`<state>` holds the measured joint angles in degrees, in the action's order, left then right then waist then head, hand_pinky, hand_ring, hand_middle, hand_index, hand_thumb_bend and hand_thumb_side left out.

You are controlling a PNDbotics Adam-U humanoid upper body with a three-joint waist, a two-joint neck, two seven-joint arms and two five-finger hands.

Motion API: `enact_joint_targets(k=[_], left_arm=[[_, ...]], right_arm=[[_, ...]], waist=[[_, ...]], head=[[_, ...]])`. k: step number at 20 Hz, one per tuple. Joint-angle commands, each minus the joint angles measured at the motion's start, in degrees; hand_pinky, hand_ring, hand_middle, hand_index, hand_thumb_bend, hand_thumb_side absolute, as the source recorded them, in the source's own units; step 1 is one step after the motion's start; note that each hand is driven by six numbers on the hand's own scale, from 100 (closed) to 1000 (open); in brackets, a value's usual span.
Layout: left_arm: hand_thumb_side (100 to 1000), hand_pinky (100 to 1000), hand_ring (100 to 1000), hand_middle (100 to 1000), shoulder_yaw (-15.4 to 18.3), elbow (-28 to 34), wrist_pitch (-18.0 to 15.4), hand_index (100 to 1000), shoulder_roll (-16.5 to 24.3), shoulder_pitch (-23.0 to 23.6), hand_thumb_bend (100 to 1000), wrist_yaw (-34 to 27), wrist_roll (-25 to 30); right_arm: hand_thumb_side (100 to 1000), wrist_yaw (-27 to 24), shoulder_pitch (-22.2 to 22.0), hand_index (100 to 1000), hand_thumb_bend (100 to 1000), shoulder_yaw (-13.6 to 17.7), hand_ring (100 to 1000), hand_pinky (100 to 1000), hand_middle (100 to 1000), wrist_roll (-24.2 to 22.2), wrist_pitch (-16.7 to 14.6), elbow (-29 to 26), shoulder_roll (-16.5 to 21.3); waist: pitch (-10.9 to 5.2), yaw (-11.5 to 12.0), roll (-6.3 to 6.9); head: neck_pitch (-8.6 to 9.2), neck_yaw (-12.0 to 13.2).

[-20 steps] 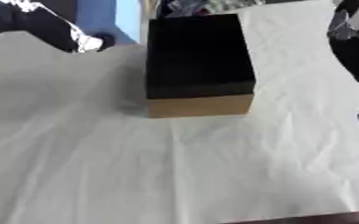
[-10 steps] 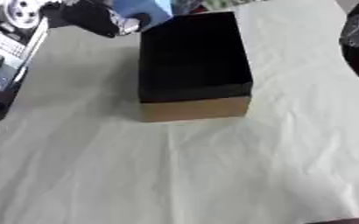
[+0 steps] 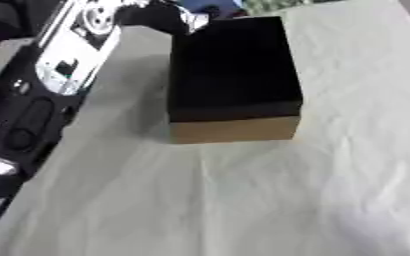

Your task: Pick up objects on the table and place them in the box.

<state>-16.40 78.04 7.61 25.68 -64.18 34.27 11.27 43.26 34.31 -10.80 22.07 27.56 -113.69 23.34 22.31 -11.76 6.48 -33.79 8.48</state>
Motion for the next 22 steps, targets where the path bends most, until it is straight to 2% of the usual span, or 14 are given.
enact_joint_targets(k=[1,5,13,15,16,18,19,20,22], left_arm=[[125,864,704,550,-0.21,-1.67,-1.14,693,-0.21,-1.52,100,2.86,-0.96],[100,870,731,624,-0.76,-2.99,-2.26,769,-1.07,-1.2,100,5.13,-1.77],[100,867,748,635,-1.36,-3.82,-5.6,767,-1.97,-1.26,100,7.58,-5.64],[100,866,757,662,-1.58,-4.01,-6.38,786,-2.18,-1.37,100,8.81,-6.29],[100,868,773,699,-1.73,-4.07,-6.79,812,-2.25,-1.41,131,9.45,-6.41],[100,885,843,796,-2.13,-3.99,-7.85,906,-2.24,-1.4,362,11.09,-6.22],[130,900,883,841,-2.34,-3.84,-8.53,945,-2.18,-1.39,508,12.13,-5.87],[278,926,936,903,-2.53,-3.71,-9.06,1000,-2.07,-1.4,729,13.71,-5.37],[340,951,967,936,-2.57,-3.71,-9.26,1000,-2.16,-1.42,828,16.78,-4.36]], right_arm=[[354,-0.43,1.06,851,100,-0.06,749,809,630,-0.12,-0.41,-0.9,0.02],[355,-0.51,1.32,851,100,-0.15,749,809,629,-0.21,-0.57,-0.9,-0.28],[362,-0.9,1.76,852,100,-0.76,748,810,627,-0.64,-0.95,-0.9,-1.09],[363,-1.01,1.77,852,100,-0.81,748,810,627,-0.64,-0.92,-0.9,-1.1],[362,-1.05,1.81,852,100,-0.81,748,810,627,-0.6,-0.92,-0.9,-1.11],[363,-1.11,1.83,852,100,-0.79,747,810,627,-0.54,-0.92,-0.9,-1.1],[363,-1.13,1.84,852,100,-0.76,747,810,626,-0.5,-0.92,-0.9,-1.1],[364,-1.19,1.85,852,100,-0.77,747,810,626,-0.47,-0.94,-0.9,-1.13],[364,-1.27,1.88,851,100,-0.83,747,810,626,-0.47,-1.03,-0.9,-1.22]], waist=[[-1.0,-0.16,-0.62],[-0.89,-0.22,-0.74],[-0.44,-0.85,-0.7],[-0.3,-0.98,-0.71],[-0.24,-1.03,-0.72],[-0.2,-1.01,-0.74],[-0.18,-0.99,-0.74],[-0.16,-1.0,-0.74],[-0.14,-1.09,-0.75]], head=[[0.82,0.44],[0.93,0.66],[1.7,0.97],[1.87,1.12],[1.94,1.21],[1.99,1.27],[2.01,1.27],[1.97,1.24],[1.92,1.28]])
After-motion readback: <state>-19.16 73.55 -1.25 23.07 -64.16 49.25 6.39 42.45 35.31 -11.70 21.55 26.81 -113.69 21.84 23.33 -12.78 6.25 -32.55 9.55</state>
